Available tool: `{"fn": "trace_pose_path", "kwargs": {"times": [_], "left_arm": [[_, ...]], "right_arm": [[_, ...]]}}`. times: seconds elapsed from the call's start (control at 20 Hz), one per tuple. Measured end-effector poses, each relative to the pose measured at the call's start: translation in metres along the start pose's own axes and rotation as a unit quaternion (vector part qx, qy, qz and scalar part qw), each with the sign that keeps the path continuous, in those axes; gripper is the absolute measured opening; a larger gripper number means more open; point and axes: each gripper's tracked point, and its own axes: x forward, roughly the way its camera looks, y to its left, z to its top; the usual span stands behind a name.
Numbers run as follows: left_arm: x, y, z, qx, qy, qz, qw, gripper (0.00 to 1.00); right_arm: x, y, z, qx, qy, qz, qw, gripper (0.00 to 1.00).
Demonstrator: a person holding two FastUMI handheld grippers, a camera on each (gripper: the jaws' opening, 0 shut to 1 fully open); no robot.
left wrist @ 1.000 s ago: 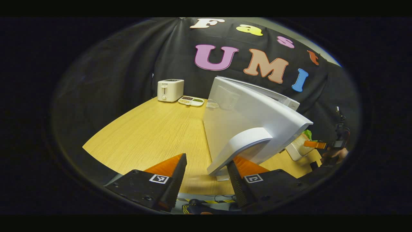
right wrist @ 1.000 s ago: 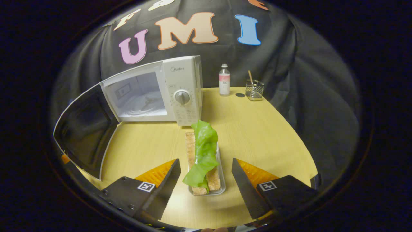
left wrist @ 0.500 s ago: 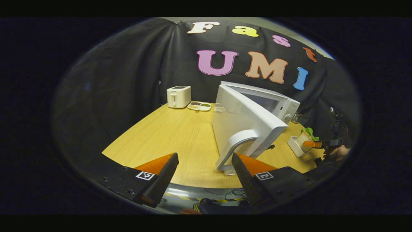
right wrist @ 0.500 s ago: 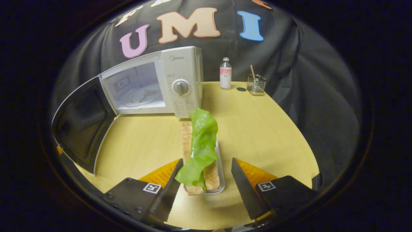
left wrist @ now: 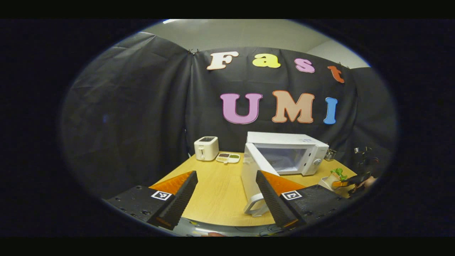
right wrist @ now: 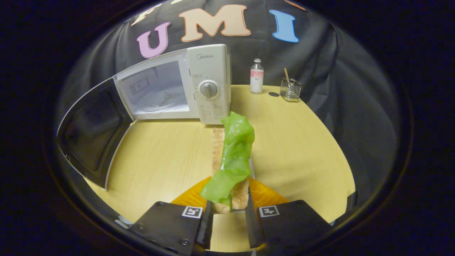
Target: Open the microwave oven with the left hand, put the food in, and close the microwave oven.
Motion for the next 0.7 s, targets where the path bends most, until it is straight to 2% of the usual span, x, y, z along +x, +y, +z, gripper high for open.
{"fn": "trace_pose_path", "kwargs": {"times": [0.1, 0.2, 0.4, 0.45, 0.5, 0.55, 0.65, 0.7], "left_arm": [[0.003, -0.001, 0.018, 0.027, -0.029, 0.005, 0.999, 0.99], [0.003, -0.009, 0.031, 0.037, -0.049, -0.001, 0.998, 0.95], [0.010, -0.020, 0.038, 0.042, -0.061, -0.018, 0.997, 0.94], [0.011, -0.020, 0.038, 0.048, -0.061, -0.021, 0.997, 0.95], [0.012, -0.019, 0.040, 0.052, -0.065, -0.020, 0.996, 0.95], [0.016, -0.020, 0.042, 0.054, -0.069, -0.024, 0.996, 0.96], [0.020, -0.020, 0.045, 0.050, -0.073, -0.029, 0.996, 0.98], [0.022, -0.024, 0.044, 0.048, -0.072, -0.039, 0.995, 0.97]], "right_arm": [[-0.003, -0.001, 0.000, 0.001, 0.003, -0.016, 1.000, 0.39], [-0.008, 0.000, 0.001, 0.006, 0.002, -0.035, 0.999, 0.36], [-0.015, 0.000, 0.011, 0.020, -0.014, -0.044, 0.999, 0.36], [-0.018, 0.000, 0.015, 0.023, -0.017, -0.047, 0.998, 0.31], [-0.021, -0.001, 0.018, 0.028, -0.021, -0.050, 0.998, 0.36], [-0.025, -0.002, 0.023, 0.034, -0.027, -0.052, 0.998, 0.31], [-0.032, -0.001, 0.031, 0.035, -0.039, -0.057, 0.997, 0.31], [-0.035, 0.000, 0.035, 0.029, -0.044, -0.059, 0.997, 0.36]]}}
